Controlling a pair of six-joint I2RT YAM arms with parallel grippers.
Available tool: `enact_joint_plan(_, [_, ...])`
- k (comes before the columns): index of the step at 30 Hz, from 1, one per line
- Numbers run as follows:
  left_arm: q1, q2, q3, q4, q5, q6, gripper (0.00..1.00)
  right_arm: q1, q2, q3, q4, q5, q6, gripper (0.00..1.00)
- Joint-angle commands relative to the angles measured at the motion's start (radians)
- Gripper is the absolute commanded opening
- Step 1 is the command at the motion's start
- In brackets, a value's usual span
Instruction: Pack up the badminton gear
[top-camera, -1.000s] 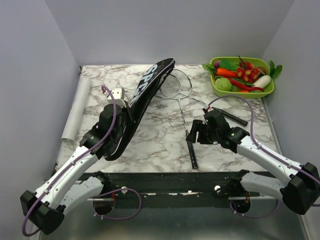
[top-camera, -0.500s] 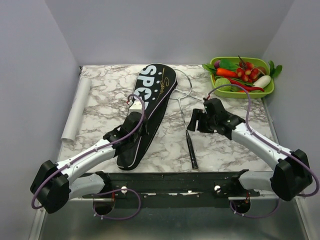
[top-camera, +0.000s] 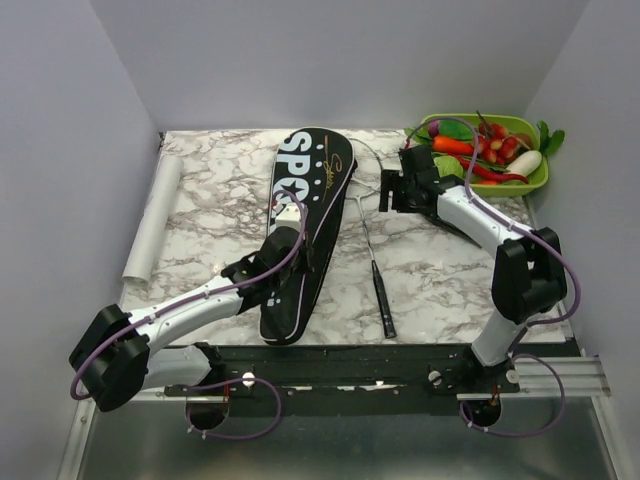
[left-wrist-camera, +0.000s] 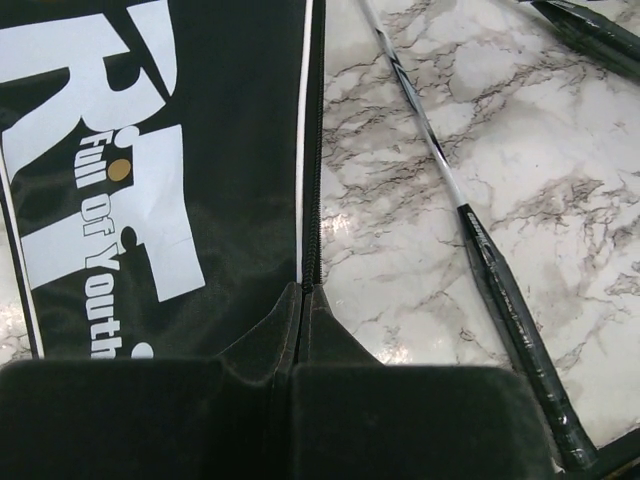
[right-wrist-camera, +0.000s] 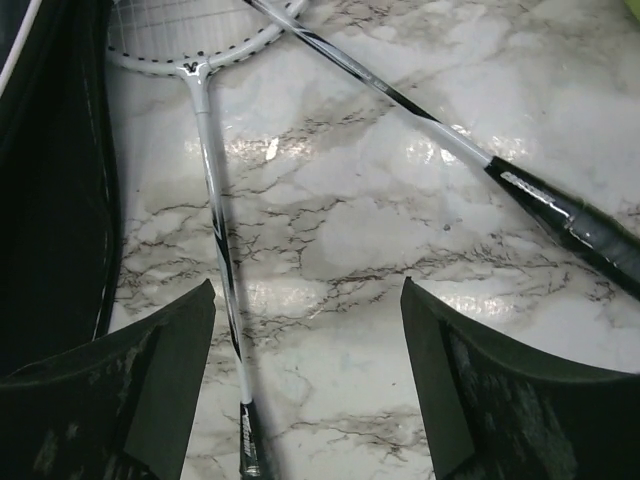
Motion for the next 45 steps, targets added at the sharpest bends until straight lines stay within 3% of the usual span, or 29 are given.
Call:
enact_joint_plan(1, [-0.008,0.0,0.044,0.068,0.039,0.01,0.0,0.003,-0.002,0.054,0.006,-0.215,-0.08,0.83])
enact_joint_plan(7, [-0.01,-0.03,0.007,0.095,0.051,0.012,0.0,0.004,-0.11,-0.088,0.145,-0.572,0.122,0.83])
enact_joint_plan(10, [-0.01,-0.037,-0.004,0.098,0.047,0.015,0.0,0.035,-0.121,-0.128,0.21,-0.663,0.248,0.83])
enact_joint_plan(19, [-0.008,-0.026,0.005,0.108,0.079,0.021,0.0,0.179,-0.03,-0.11,0.352,-0.64,0.478,0.83])
enact_joint_plan(28, [-0.01,-0.026,0.013,0.103,0.102,0.035,0.0,0.187,0.134,0.002,0.369,-0.654,0.508,0.79])
enact_joint_plan(32, [-0.014,-0.03,0.01,0.097,0.105,0.039,0.0,0.185,0.206,0.076,0.35,-0.668,0.52,0.65])
enact_joint_plan(35, [-0.022,-0.036,0.01,0.083,0.093,0.067,0.0,0.187,0.244,0.112,0.337,-0.689,0.528,0.4])
enact_joint_plan(36, [-0.025,-0.036,0.01,0.066,0.085,0.076,0.0,0.187,0.246,0.116,0.337,-0.689,0.529,0.22])
enact_joint_plan(38, [-0.028,-0.038,0.025,0.034,0.047,0.087,0.0,0.187,0.246,0.113,0.336,-0.683,0.528,0.02])
enact_joint_plan(42, [-0.06,-0.036,0.063,-0.061,-0.04,0.157,0.0,0.185,0.244,0.12,0.325,-0.678,0.523,0.01])
enact_joint_plan(45, [-0.108,-0.041,0.112,-0.142,-0.135,0.203,0.14,0.187,0.254,0.145,0.3,-0.657,0.525,0.01])
